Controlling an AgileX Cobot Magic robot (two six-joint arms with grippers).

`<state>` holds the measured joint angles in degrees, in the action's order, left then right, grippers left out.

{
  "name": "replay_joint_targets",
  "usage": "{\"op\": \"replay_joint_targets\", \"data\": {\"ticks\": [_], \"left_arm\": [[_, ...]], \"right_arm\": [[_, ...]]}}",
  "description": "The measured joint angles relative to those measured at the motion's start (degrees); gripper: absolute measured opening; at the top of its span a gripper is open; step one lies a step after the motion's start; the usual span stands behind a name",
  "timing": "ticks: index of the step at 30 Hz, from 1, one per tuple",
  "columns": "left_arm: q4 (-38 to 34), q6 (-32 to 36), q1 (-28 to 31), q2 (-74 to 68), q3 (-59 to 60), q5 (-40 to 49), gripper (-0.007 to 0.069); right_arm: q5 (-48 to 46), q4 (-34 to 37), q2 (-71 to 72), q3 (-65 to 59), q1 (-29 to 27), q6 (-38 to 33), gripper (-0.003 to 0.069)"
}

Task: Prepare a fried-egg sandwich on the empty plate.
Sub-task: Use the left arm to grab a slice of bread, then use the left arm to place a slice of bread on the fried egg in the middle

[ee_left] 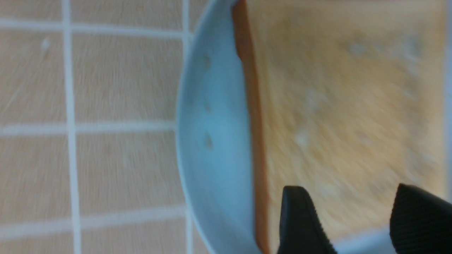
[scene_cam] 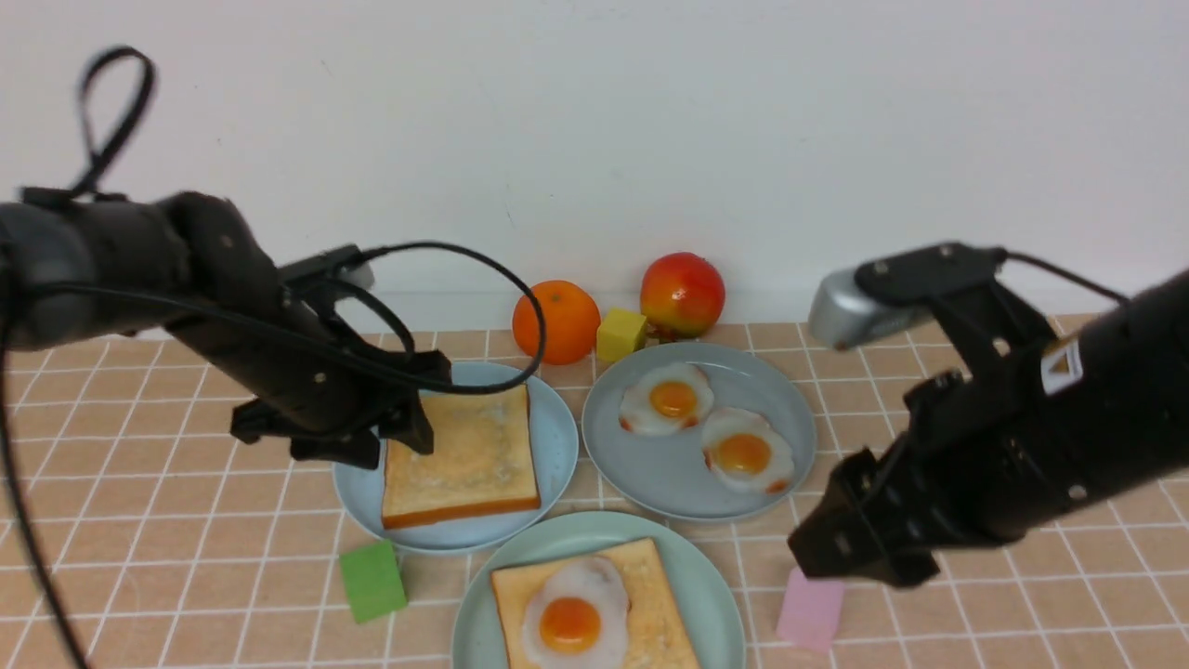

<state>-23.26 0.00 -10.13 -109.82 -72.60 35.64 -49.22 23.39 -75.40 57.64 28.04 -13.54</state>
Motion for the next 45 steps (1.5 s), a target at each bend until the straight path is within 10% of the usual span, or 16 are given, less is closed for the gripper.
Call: {"op": "replay_joint_targets", "data": {"ticks": [10,21,45], "left_arm": [[0.00,-4.02,0.26,-6.31,-2.78,0.19,0.0347],[2.57,-3.78,0.26,-0.72,-1.98,3.06,0.0020],[-18.24,-7.65,-22.17,18.20,25.90,-20.43,0.0011]], "right_arm": [[-1.02,0.60,0.56,-0.95,0.05,0.00,0.0457],[-1.07,0.68,0.57,-0.95,0.05,0.00,0.0457],[-4.73,-0.56,0.57,-1.00,0.05,-2.83,0.0440]]}}
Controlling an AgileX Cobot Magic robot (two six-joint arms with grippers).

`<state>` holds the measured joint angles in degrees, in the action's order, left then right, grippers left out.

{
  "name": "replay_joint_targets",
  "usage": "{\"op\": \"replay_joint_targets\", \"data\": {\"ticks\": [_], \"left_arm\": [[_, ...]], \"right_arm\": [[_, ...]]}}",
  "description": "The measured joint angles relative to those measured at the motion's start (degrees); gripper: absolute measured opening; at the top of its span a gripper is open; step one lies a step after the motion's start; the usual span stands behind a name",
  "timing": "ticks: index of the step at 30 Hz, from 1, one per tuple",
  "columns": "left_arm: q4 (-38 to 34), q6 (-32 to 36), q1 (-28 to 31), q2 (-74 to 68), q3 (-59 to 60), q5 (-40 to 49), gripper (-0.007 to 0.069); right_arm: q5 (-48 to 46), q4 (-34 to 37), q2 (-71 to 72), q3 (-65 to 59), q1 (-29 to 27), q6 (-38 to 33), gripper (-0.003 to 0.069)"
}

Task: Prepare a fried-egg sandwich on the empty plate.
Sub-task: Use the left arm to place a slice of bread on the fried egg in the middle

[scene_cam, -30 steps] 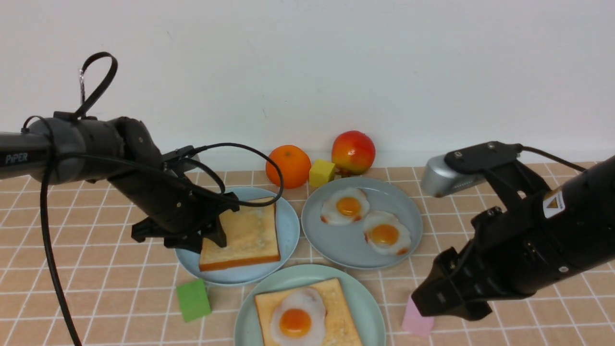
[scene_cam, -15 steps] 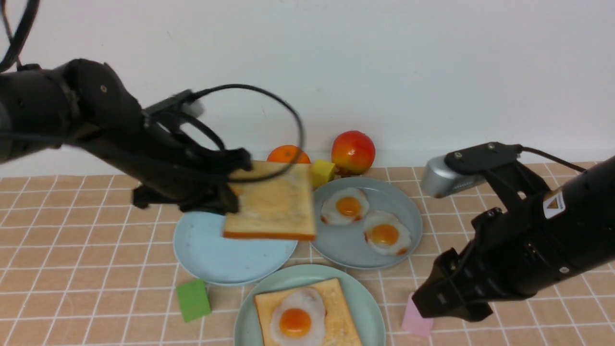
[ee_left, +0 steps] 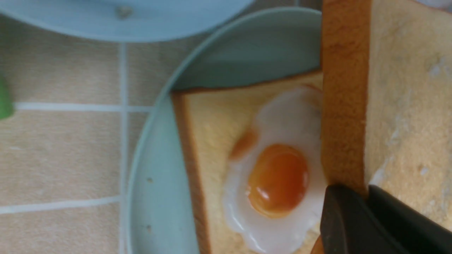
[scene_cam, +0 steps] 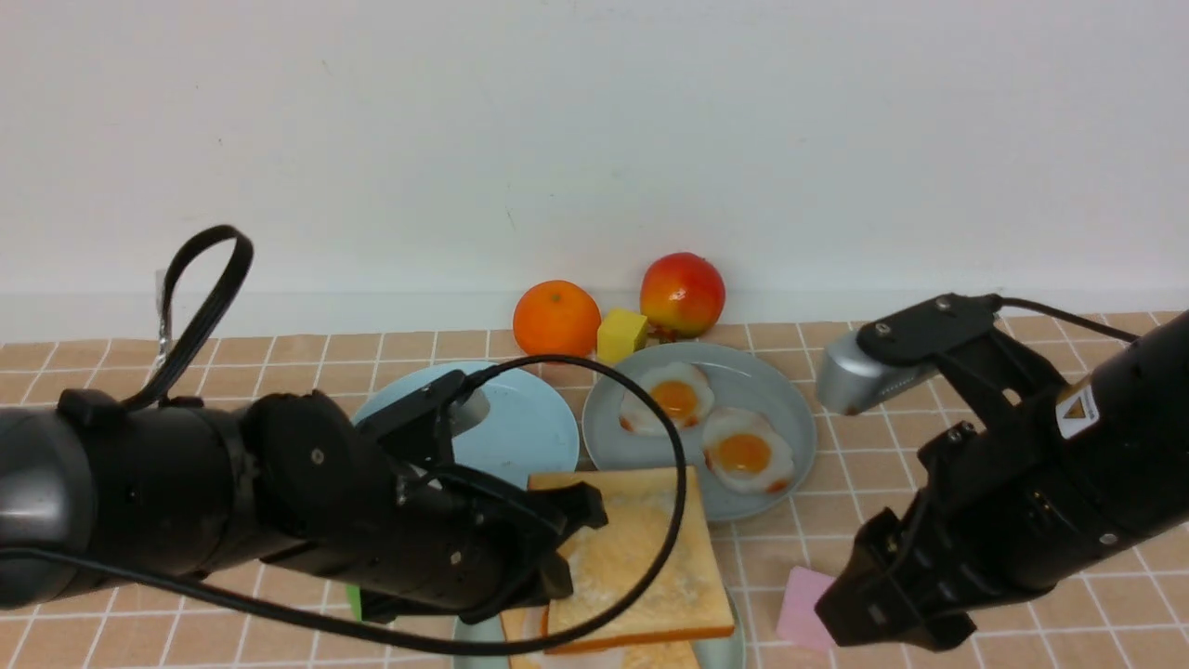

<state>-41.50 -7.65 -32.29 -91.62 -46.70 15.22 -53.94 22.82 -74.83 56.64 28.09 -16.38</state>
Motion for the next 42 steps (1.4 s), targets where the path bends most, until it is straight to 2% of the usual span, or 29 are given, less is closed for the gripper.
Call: {"op": "replay_joint_targets", "data": {"ticks": [13,17,22,32,38,41,42], "left_arm": [[-0.29,-0.24,-0.07,1.07,0.77,3.03,0.0015],[-0.65,-2.16,-0.11,2.97,3.11,0.94,0.0017],[-2.40,-5.83,-0.25,5.03,9.72,-6.44,0.0017],[-3.31,-6.23,-0.25,5.03,10.88,-6.13,0.0030],[-3.31,-5.46,-0.25,5.03,10.88,-5.44,0.0083],[-3.36,-3.30,-0.25,5.03,10.88,-5.01,0.0150],[-3.36,-1.79,-0.25,5.03,10.88,-4.81,0.0193]], "right_arm": [[-0.19,-1.18,0.00,0.00,0.00,0.75,0.0290],[-0.07,-1.18,0.00,0.00,0.00,1.49,0.0280],[0.12,-1.18,0.00,0.00,0.00,1.54,0.0276],[1.68,-1.24,0.00,-0.01,0.00,1.54,0.0276],[1.75,-1.24,0.00,-0.01,0.00,1.54,0.0276],[1.75,-1.39,0.00,-0.01,0.00,1.54,0.0276],[1.75,-1.66,0.00,-0.01,0.00,1.54,0.0276]]}}
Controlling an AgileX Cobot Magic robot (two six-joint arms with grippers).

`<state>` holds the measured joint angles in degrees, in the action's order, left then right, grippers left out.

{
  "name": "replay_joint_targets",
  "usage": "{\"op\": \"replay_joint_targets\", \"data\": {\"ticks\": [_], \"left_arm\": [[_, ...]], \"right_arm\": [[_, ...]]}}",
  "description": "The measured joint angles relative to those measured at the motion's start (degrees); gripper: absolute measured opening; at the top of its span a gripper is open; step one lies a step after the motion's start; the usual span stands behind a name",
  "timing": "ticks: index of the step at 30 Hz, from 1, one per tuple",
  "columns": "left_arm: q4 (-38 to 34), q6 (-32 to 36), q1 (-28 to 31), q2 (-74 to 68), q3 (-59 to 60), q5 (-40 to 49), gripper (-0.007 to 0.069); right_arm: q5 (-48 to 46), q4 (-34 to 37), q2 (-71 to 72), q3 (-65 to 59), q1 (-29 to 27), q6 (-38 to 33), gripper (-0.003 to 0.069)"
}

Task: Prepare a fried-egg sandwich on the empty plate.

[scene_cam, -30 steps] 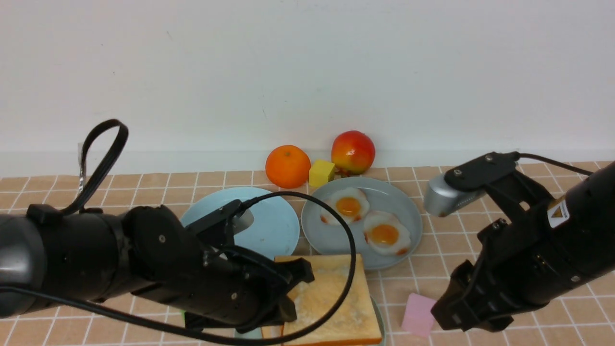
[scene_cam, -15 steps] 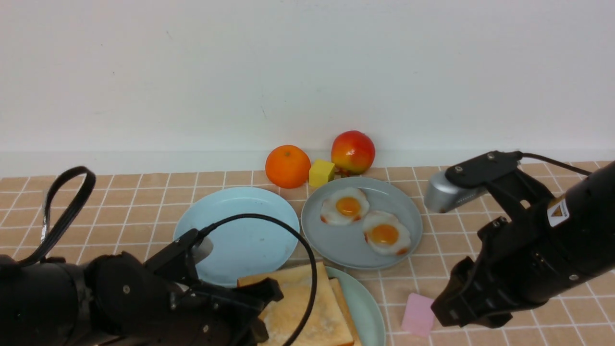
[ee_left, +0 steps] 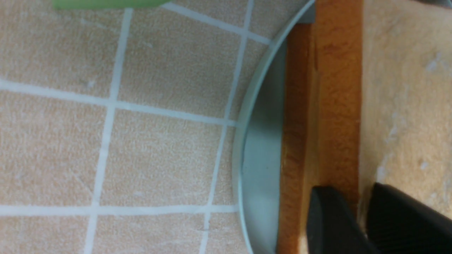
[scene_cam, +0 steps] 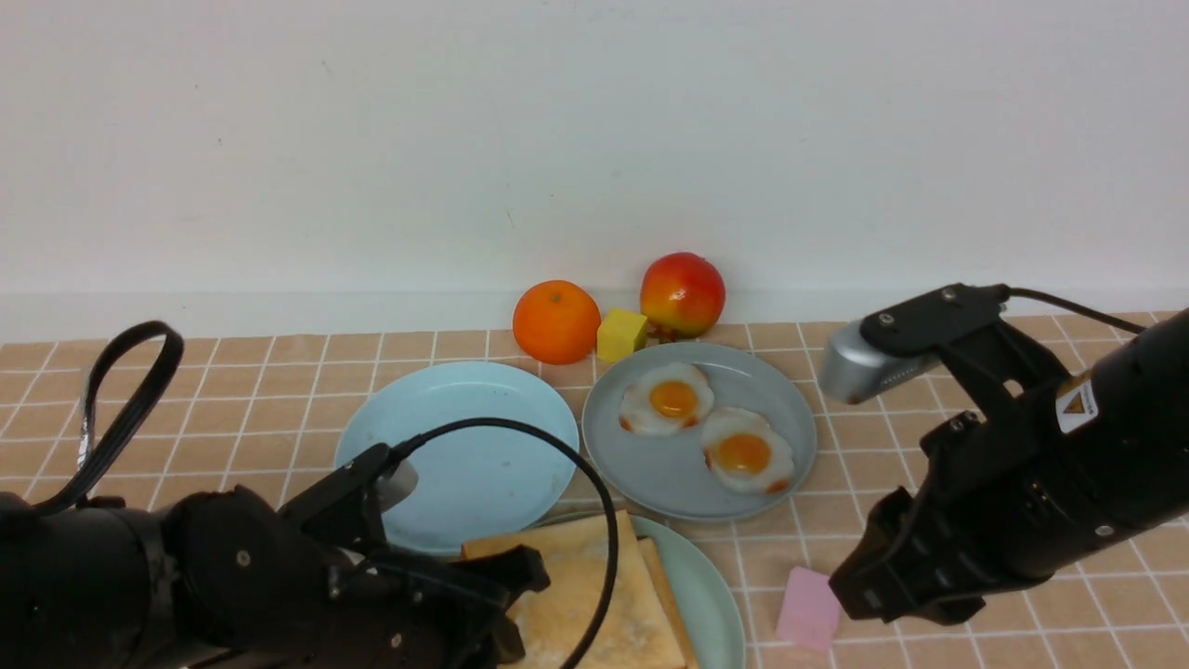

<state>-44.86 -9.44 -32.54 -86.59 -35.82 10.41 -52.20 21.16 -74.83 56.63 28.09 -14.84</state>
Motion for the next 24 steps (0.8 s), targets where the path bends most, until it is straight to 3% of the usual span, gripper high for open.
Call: {"op": "replay_joint_targets", "data": {"ticks": [1,8,13,16,19,22,24], "left_arm": [[0.00,0.18,0.00,0.00,0.00,0.07,0.0200],[3.07,4.44,2.47,1.50,-2.27,8.19,0.0440],[9.22,4.44,7.66,7.26,-3.99,16.03,0.0499],[11.27,4.44,10.98,10.80,-5.07,19.88,0.0501],[13.12,4.72,14.66,17.54,-7.39,24.84,0.0486],[13.23,6.99,15.81,24.69,-8.79,27.72,0.0423],[12.60,9.75,15.86,30.13,-8.85,30.47,0.0334]], "right_arm": [[0.00,0.00,0.00,0.00,0.00,0.00,0.0276],[-0.29,-1.37,0.23,0.00,0.00,0.28,0.0275],[0.27,-3.07,3.43,-0.05,0.00,1.66,0.0237],[0.83,-5.11,5.92,-0.10,0.00,3.48,0.0200],[2.19,-10.21,11.46,-0.10,0.00,10.16,0.0119],[3.64,-15.51,17.04,-0.23,0.00,18.01,0.0034],[5.84,-19.43,22.38,-1.57,0.00,23.68,-0.0009]]}}
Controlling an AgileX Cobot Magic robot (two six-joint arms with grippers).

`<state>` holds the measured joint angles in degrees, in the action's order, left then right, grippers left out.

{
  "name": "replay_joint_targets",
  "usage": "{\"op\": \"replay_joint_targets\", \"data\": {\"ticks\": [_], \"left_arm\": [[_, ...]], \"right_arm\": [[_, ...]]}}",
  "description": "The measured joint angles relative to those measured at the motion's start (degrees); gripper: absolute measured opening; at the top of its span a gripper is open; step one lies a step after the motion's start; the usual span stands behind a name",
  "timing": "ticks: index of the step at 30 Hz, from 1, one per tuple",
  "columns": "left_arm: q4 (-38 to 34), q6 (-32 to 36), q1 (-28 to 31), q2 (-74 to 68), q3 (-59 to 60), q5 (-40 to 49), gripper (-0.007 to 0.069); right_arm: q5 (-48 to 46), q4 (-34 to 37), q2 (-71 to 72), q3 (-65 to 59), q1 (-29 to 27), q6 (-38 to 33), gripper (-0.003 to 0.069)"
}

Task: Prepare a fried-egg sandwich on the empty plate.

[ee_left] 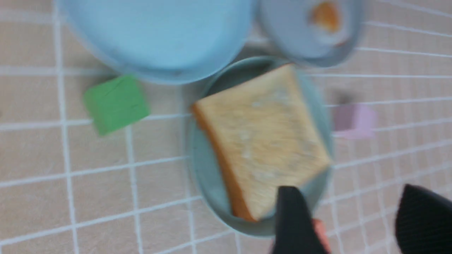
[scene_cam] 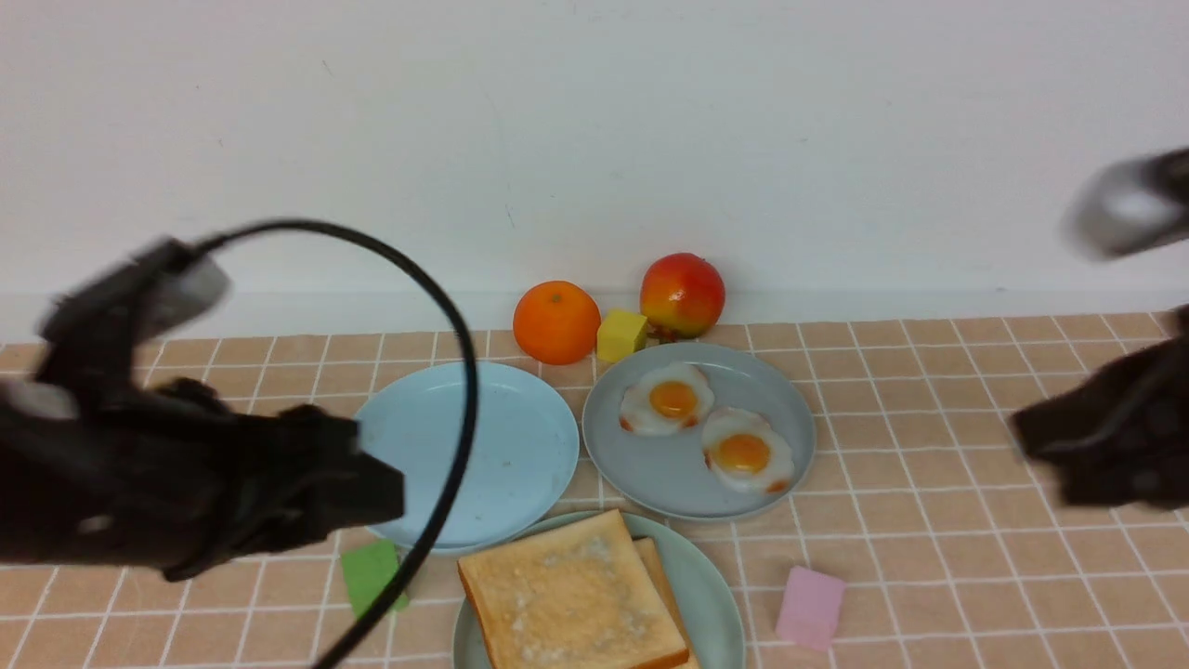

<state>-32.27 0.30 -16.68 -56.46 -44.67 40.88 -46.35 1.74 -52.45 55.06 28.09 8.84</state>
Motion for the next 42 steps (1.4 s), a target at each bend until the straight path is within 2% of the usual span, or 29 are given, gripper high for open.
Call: {"op": "replay_joint_targets", "data": {"ticks": [2,4,5,6,8,14,21,39,42], "left_arm": [[-0.08,1.59,0.00,4.77,0.00,3.39,0.0227],[-0.08,1.99,0.00,7.14,0.00,5.00,0.0169],[0.07,2.30,0.00,11.02,0.00,7.31,0.0075],[0.14,2.39,0.00,13.52,0.06,8.46,0.0022],[0.21,2.44,0.00,16.62,0.37,9.39,-0.0014],[-0.63,-1.39,0.00,34.02,7.06,11.63,-0.0013],[-2.39,-4.92,0.00,46.36,15.37,13.26,-0.0013],[-1.25,-4.92,0.00,48.10,20.14,13.32,-0.0013],[2.97,-3.64,0.43,48.57,20.39,8.67,-0.0013]], "right_arm": [[3.34,-2.92,5.82,-3.39,0.00,3.62,-0.0014],[5.12,-3.65,9.06,-5.58,0.00,4.75,-0.0014],[8.11,-4.34,15.30,-9.65,0.00,5.50,-0.0014],[9.58,-4.43,18.17,-12.39,0.00,5.77,-0.0014],[12.49,-4.74,23.19,-15.72,0.00,6.11,-0.0014],[24.70,-6.30,40.63,-31.36,0.00,6.33,-0.0010],[26.71,-11.08,49.64,-38.03,0.00,6.33,-0.0006],[25.67,-11.61,50.62,-39.27,0.00,6.33,0.0003],[25.67,-11.61,50.62,-39.27,0.00,6.33,0.0005]]}}
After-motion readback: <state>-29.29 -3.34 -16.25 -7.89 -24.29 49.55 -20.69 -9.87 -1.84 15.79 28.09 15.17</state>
